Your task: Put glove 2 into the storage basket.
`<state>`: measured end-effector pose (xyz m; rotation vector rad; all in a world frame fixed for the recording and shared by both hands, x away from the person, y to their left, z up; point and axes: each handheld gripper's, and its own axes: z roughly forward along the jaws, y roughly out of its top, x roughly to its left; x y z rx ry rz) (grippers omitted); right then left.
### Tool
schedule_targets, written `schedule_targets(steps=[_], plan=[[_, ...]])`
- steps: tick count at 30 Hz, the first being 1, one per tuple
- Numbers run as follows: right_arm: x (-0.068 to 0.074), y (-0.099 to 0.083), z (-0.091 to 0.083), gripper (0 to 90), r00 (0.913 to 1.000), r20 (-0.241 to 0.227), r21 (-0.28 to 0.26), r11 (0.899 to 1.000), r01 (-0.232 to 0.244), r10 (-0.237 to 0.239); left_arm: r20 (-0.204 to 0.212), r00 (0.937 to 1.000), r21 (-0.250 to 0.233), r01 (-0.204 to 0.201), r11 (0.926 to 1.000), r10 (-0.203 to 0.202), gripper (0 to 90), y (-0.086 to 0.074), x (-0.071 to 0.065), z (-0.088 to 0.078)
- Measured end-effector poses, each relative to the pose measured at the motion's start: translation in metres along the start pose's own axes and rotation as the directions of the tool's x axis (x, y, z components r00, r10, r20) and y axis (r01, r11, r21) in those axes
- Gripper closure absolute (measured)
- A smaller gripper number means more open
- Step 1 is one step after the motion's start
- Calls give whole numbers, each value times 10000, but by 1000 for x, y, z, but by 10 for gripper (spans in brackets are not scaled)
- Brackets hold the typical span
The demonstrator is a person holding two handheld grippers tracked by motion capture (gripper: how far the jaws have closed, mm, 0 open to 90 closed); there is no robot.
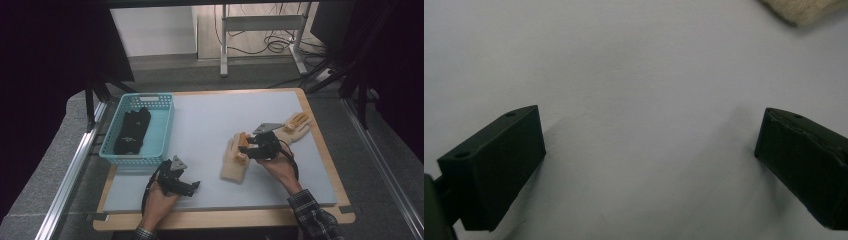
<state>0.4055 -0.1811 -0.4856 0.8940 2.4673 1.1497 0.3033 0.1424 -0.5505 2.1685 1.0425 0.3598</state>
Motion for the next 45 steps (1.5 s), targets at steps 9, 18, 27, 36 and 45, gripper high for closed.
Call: schedule_targets(steps=[9,18,27,36,45], plan=[[-8,-32,-7,654,9902,450,-363,9908,-1308,1323,-25,10000,5,-2,10000,2,2,0,0,0],[0,-37,1,577,9861,246,12,9864,-1646,1645,-8,10000,29,-18,10000,18,3,0,0,0],[9,-43,16,650,9857,955,365,9891,-1427,1387,-17,10000,21,-35,10000,35,3,0,0,0],[8,-45,9,879,9816,150,298,9811,-1910,1906,-20,10000,21,-38,10000,38,3,0,0,0],[-9,-32,-29,879,9801,640,-41,9822,-1878,1877,-27,10000,-9,-8,10000,8,3,0,0,0]])
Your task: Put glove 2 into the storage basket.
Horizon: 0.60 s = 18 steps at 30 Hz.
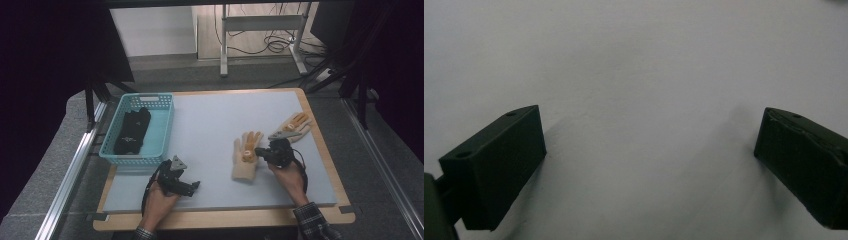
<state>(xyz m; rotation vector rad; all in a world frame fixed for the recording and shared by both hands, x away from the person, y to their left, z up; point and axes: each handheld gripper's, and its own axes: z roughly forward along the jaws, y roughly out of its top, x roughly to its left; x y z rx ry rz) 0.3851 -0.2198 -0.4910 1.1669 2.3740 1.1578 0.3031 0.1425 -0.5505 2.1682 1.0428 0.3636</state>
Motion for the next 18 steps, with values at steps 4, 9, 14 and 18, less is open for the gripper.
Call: schedule_targets(steps=[4,9,14,18], plan=[[-9,10,-20,878,9981,580,-30,9998,198,-196,6,10000,-2,4,10000,-4,3,0,0,0],[0,20,-21,868,9941,850,214,9976,655,-671,1,10000,-11,8,10000,-8,3,0,0,0],[14,25,-9,860,9938,658,173,9959,890,-899,1,10000,-9,6,10000,-6,4,0,0,0],[29,35,3,848,9933,323,85,9938,1111,-1114,-12,10000,-8,-24,10000,24,4,0,0,0]])
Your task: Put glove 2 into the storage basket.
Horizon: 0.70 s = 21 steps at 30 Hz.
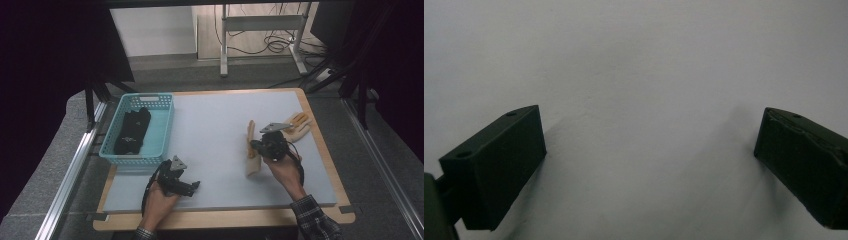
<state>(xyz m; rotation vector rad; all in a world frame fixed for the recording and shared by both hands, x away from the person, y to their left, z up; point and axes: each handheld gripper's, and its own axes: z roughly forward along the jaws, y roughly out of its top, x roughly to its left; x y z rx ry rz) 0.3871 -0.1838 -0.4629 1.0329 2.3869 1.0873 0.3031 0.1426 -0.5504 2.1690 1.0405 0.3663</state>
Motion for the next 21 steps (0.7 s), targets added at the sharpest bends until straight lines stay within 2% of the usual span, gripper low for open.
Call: schedule_targets(steps=[1,2,4,5,6,7,10,13,16,17,18,21], plan=[[7,6,7,838,9997,-253,-32,10000,62,-63,3,10000,-4,0,10000,0,4,0,0,0],[7,6,7,838,9997,-253,-32,10000,62,-63,3,10000,-4,0,10000,0,4,0,0,0],[15,10,16,817,9981,-617,-11,10000,57,-57,2,10000,-3,2,10000,-2,4,0,0,0],[24,13,26,771,9948,-1019,7,10000,77,-76,2,10000,-6,4,10000,-4,4,0,0,0],[24,13,26,771,9948,-1019,7,10000,77,-76,2,10000,-6,4,10000,-4,4,0,0,0],[31,15,33,727,9921,-1242,24,9998,173,-169,4,10000,-6,0,10000,0,4,0,0,0],[34,15,36,696,9928,-1148,30,9994,335,-329,5,10000,-6,-1,10000,1,4,0,0,0],[24,13,34,664,9952,-967,-13,9999,153,-154,4,10000,-9,14,10000,-14,4,0,0,0],[7,7,29,629,9972,-730,-26,9998,-188,186,10,10000,-3,31,10000,-31,4,0,0,0],[-5,2,27,606,9974,-606,-23,9993,-385,383,12,10000,-5,33,10000,-33,4,0,0,0],[-5,2,27,606,9974,-606,-23,9993,-385,383,12,10000,-5,33,10000,-33,4,0,0,0],[-22,-7,24,570,9977,-274,-17,9980,-627,627,11,10000,-5,31,10000,-31,4,0,0,0]])
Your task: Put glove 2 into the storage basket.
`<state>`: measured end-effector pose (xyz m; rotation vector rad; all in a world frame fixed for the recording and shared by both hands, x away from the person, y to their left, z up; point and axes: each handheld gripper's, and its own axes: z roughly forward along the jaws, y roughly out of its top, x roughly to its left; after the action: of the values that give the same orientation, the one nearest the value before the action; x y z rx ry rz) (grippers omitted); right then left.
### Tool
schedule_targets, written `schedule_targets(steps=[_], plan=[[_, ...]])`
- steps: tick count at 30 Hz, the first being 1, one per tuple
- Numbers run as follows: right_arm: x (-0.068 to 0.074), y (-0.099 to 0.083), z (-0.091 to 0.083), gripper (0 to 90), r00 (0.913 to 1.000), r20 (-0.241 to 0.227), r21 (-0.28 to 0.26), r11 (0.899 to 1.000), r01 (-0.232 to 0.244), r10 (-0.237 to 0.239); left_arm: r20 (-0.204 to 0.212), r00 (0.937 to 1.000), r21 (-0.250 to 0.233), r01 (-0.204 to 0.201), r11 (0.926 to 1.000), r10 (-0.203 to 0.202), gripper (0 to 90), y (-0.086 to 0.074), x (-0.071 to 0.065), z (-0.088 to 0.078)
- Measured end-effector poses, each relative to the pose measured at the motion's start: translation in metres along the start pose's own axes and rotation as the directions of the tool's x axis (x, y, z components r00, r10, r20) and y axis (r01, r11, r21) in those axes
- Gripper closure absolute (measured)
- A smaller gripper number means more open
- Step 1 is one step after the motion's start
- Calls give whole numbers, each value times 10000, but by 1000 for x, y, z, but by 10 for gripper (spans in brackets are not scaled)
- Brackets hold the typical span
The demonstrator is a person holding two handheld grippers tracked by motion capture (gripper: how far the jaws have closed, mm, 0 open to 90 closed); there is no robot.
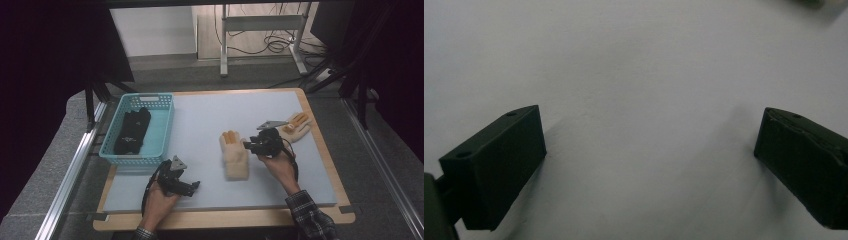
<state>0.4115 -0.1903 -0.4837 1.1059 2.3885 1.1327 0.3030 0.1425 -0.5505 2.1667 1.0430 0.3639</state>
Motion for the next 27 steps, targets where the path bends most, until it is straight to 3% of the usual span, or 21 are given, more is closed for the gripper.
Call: schedule_targets(steps=[2,7,8,12,14,17,18,19,21,27], plan=[[-17,-6,-4,528,9990,392,-65,9998,-192,195,-1,10000,1,-6,10000,6,4,0,0,0],[-40,-12,-11,500,9940,974,-160,9987,-487,501,-1,10000,-4,1,10000,-1,4,0,0,0],[-52,-14,-16,494,9892,1324,-202,9980,-604,625,-2,10000,0,-2,10000,2,4,0,0,0],[-74,-16,-24,489,9741,2126,-218,9970,-738,768,1,10000,-8,-1,10000,1,3,0,0,0],[-80,-16,-26,491,9696,2300,-254,9965,-800,837,0,10000,-9,1,10000,-1,4,0,0,0],[-101,-15,-32,493,9494,2922,-334,9933,-1102,1152,3,10000,7,-18,10000,18,4,0,0,0],[-101,-15,-32,493,9494,2922,-334,9933,-1102,1152,3,10000,7,-18,10000,18,4,0,0,0],[-110,-14,-33,492,9411,3140,-330,9921,-1210,1252,5,10000,11,-16,10000,16,4,0,0,0],[-114,-14,-32,492,9374,3213,-320,9909,-1309,1342,4,10000,12,-16,10000,16,3,0,0,0],[-130,-19,-14,383,9161,3619,-139,9836,-1798,1726,5,10000,14,-15,10000,15,3,0,0,0]])
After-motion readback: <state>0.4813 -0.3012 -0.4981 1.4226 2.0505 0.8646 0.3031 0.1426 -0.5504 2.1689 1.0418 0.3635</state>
